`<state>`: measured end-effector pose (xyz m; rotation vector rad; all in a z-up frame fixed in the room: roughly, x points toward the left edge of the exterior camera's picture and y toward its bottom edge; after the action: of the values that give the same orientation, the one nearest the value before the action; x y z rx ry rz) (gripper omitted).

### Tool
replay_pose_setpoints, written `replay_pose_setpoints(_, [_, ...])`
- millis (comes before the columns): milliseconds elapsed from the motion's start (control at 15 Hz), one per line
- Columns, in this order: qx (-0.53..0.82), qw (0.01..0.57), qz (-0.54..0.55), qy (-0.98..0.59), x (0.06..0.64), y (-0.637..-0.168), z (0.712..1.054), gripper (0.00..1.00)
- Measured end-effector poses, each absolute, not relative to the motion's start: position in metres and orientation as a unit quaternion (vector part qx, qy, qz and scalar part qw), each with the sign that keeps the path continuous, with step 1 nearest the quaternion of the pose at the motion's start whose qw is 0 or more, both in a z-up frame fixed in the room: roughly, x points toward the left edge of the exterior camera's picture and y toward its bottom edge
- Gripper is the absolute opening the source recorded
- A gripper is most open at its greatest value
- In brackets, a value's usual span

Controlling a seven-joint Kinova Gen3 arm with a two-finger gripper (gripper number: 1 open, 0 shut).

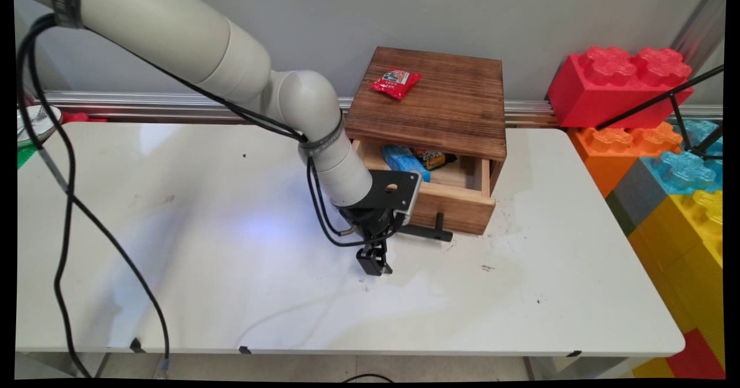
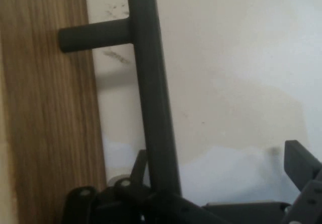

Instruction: Open the drawer

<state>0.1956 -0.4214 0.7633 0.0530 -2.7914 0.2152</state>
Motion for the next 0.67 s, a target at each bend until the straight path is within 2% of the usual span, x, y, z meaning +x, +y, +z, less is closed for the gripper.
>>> replay_pose_setpoints(667, [0.020, 0.184, 0.072, -0.980, 0.184, -0.389, 0.785, 1.00])
